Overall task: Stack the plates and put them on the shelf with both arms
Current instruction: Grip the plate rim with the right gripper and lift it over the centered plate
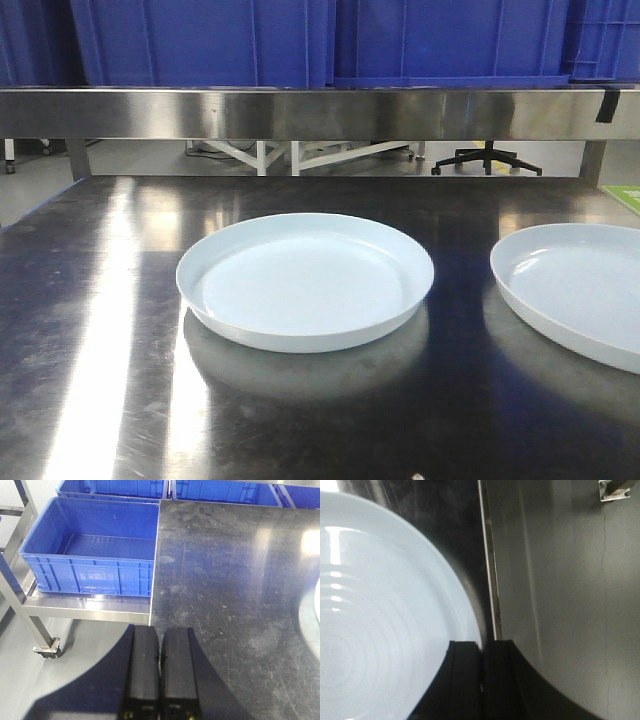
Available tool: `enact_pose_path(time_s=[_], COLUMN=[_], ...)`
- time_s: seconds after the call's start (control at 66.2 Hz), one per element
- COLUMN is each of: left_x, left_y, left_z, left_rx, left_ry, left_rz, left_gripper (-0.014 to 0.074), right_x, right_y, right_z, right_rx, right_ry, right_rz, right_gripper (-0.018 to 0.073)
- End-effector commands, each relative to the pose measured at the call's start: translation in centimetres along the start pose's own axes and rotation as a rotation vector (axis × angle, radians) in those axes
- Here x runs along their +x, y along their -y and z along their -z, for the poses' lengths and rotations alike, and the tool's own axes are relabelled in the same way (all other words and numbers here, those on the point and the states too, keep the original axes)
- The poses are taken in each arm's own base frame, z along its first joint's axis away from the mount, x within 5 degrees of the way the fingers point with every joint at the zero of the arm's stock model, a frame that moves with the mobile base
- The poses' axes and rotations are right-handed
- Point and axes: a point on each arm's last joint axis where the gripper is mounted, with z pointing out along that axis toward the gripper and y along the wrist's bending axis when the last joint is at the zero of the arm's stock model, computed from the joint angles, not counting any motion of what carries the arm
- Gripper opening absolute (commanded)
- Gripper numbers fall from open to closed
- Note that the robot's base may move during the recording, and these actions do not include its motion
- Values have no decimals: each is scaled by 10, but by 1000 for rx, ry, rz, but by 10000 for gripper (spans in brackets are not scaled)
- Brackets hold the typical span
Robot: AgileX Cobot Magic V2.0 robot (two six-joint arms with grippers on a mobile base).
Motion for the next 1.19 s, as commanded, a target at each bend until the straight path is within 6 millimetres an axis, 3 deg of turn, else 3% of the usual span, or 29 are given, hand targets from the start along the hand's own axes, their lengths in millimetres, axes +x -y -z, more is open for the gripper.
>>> enact_pose_path(time_s=[0.0,0.302,0.529,0.68,0.846,1.178], left_x=[-16,-16,-16,-16,-16,-16], left_y=[2,2,2,2,2,2], left_z=[4,4,4,4,4,4], left_rx=[22,22,22,22,22,22], left_ry=[105,105,105,105,105,105], left_rz=[12,12,12,12,12,12], left_gripper=[87,87,87,87,87,87], right_x=[-19,-41,-49,-53,-58,-73], right_y=[-1,-12,-24,-47,-86,-168], right_z=[23,84,115,122,124,96], right_rx=[-2,-61,-147,-204,-295,-419], right_ry=[139,325,426,445,436,345], right_rz=[18,0,-35,33,139,313], right_gripper=[57,57,57,57,57,57])
